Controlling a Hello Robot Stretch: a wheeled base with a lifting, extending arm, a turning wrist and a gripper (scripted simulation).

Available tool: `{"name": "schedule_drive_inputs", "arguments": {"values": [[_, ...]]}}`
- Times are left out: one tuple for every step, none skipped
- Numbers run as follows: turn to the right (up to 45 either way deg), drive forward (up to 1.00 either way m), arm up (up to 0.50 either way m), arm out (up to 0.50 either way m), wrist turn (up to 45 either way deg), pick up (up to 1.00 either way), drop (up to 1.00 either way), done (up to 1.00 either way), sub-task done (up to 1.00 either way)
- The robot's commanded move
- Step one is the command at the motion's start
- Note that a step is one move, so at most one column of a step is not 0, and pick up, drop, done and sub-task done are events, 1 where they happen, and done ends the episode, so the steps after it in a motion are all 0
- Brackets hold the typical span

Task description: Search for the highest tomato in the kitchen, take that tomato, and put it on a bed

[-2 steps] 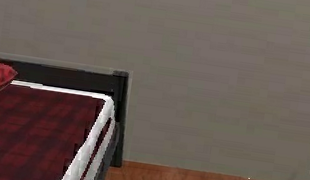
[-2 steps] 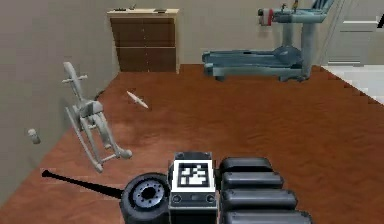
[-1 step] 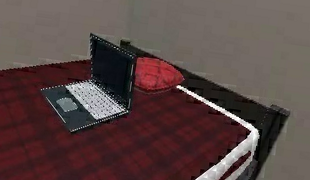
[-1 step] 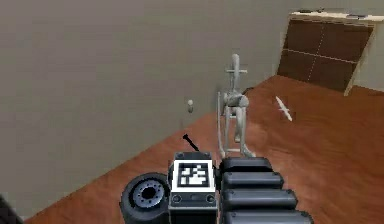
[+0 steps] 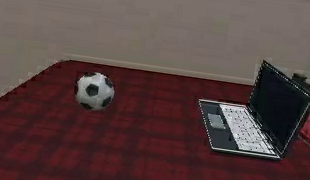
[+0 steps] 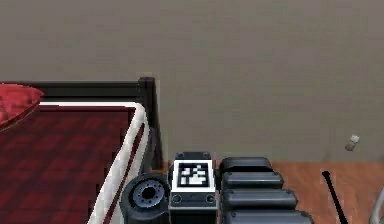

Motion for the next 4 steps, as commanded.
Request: {"name": "schedule_drive_inputs", "arguments": {"values": [[-45.0, 0.0, 0.0, 0.0, 0.0, 0.0, 0.0, 0.0, 0.0], [-36.0, 0.0, 0.0, 0.0, 0.0, 0.0, 0.0, 0.0, 0.0], [0.0, 0.0, 0.0, 0.48, 0.0, 0.0, 0.0, 0.0, 0.0], [0.0, 0.0, 0.0, 0.0, 45.0, 0.0, 0.0, 0.0, 0.0]]}}
